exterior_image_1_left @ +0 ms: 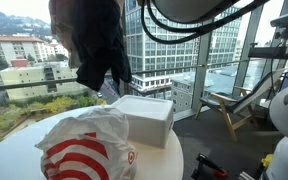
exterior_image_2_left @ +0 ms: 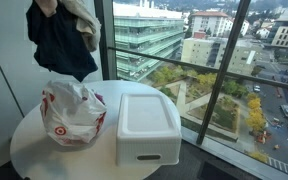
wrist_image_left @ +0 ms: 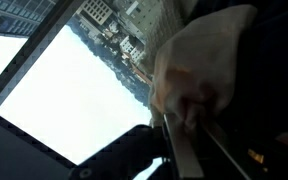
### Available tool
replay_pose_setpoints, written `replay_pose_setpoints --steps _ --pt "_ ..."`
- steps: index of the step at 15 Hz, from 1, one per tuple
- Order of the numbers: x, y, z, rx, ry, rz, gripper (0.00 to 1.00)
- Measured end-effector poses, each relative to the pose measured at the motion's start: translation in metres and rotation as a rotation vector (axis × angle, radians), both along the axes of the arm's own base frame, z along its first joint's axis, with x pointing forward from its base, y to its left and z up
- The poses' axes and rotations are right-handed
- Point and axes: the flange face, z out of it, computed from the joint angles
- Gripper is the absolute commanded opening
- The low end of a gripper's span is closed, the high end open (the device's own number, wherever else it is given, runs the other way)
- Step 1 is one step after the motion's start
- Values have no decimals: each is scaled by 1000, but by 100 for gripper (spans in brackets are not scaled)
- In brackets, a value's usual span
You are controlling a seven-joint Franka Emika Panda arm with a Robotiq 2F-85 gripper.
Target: Remove all the laundry from the plastic and place it on top of the box
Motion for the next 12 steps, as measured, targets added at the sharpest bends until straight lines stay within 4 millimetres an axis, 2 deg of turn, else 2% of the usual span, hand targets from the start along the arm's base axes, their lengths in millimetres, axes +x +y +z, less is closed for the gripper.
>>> replay_pose_setpoints --steps 3,5,8,10,12 --pt "-7 -38 18 51 -28 -83 11" --pt "-7 -68 11 84 -14 -147 11" --pt "-2 -112 -23 123 53 -251 11" --pt "6 -130 -45 143 101 -313 11" --pt "22 -150 -68 144 146 -390 11"
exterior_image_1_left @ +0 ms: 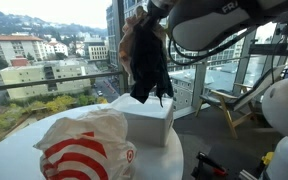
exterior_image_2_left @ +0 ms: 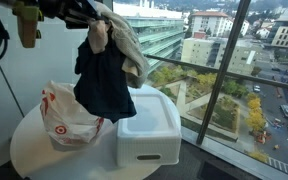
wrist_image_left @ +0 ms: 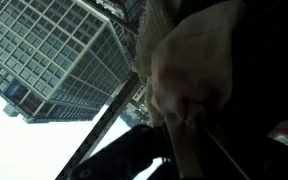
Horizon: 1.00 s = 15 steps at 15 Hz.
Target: Remove all the laundry from the plastic and place it on top of the box
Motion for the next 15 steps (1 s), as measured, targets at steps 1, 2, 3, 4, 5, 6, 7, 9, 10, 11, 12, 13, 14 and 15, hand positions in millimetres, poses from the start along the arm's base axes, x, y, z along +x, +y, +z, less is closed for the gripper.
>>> replay_pose_setpoints --steps 1,2,3,4,5,6,7,9,10,11,12,13,14,15 --pt "9 -12 -14 -7 28 -49 11" --pt "18 -24 -29 -15 59 -92 11" --pt "27 -33 -46 -23 93 -131 11" --pt "36 -41 -63 -29 130 -162 11" --pt "43 -47 -80 -30 165 -185 11" --pt "49 -50 -96 -30 199 -201 11" --pt "55 -51 -112 -28 229 -209 13" --pt "63 -47 -134 -20 270 -209 39" --pt "66 -44 -140 -14 278 -205 45" --pt "67 -40 -141 -8 277 -200 52" --pt "69 -37 -139 -5 268 -195 59" --pt "70 -34 -134 -3 253 -191 68" --pt "71 -32 -127 -4 236 -186 75" --pt "71 -30 -119 -7 217 -182 84"
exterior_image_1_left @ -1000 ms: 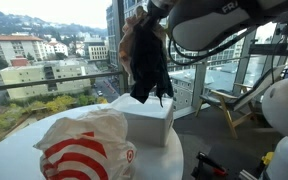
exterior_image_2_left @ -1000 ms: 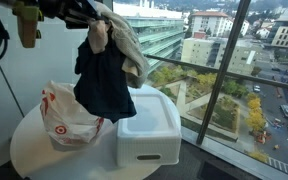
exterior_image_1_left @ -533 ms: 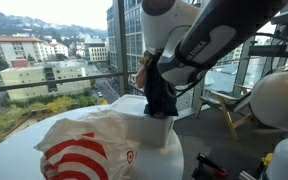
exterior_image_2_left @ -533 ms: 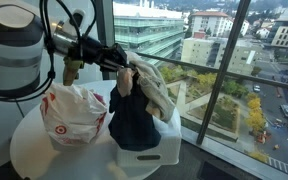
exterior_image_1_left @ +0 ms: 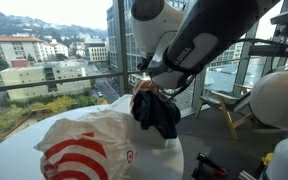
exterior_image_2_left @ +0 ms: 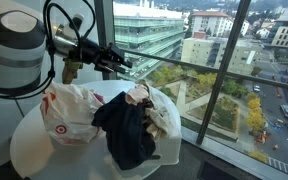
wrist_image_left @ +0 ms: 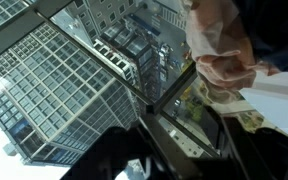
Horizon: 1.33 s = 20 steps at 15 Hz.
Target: Remove all the laundry from the plastic and place it on top of the box
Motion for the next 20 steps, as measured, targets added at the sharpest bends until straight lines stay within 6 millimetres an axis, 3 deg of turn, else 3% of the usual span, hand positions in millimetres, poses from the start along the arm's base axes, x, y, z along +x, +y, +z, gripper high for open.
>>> replay_pose_setpoints --steps 2,5,12,15,20 --pt "-1 3 15 -8 -32 9 99" --pt "-2 20 34 10 -68 72 100" --pt "-10 130 65 82 -122 405 100" --pt "-5 166 58 132 -113 534 100" --pt "13 214 27 219 -19 722 100"
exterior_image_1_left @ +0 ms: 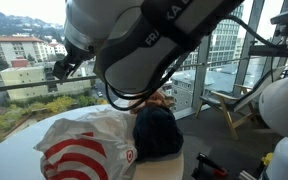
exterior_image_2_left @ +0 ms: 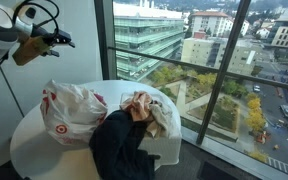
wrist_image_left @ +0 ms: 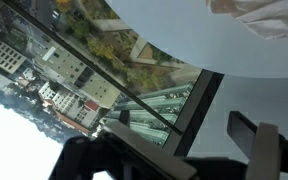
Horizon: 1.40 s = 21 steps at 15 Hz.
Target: Remove all the laundry from the plastic and place it on top of the box
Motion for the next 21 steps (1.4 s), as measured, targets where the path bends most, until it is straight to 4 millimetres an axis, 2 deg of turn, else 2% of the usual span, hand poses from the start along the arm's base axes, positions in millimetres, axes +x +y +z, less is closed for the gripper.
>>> replay_pose_setpoints --steps 2,4,8,11,16,21 --pt "10 12 -17 15 66 61 100" --pt "21 14 -33 3 133 107 100" --pt "45 -3 -57 -94 263 135 100" --pt "55 -10 -71 -158 343 162 100" --pt "51 -9 -100 -203 471 224 100" --pt "35 1 -116 -177 542 281 100"
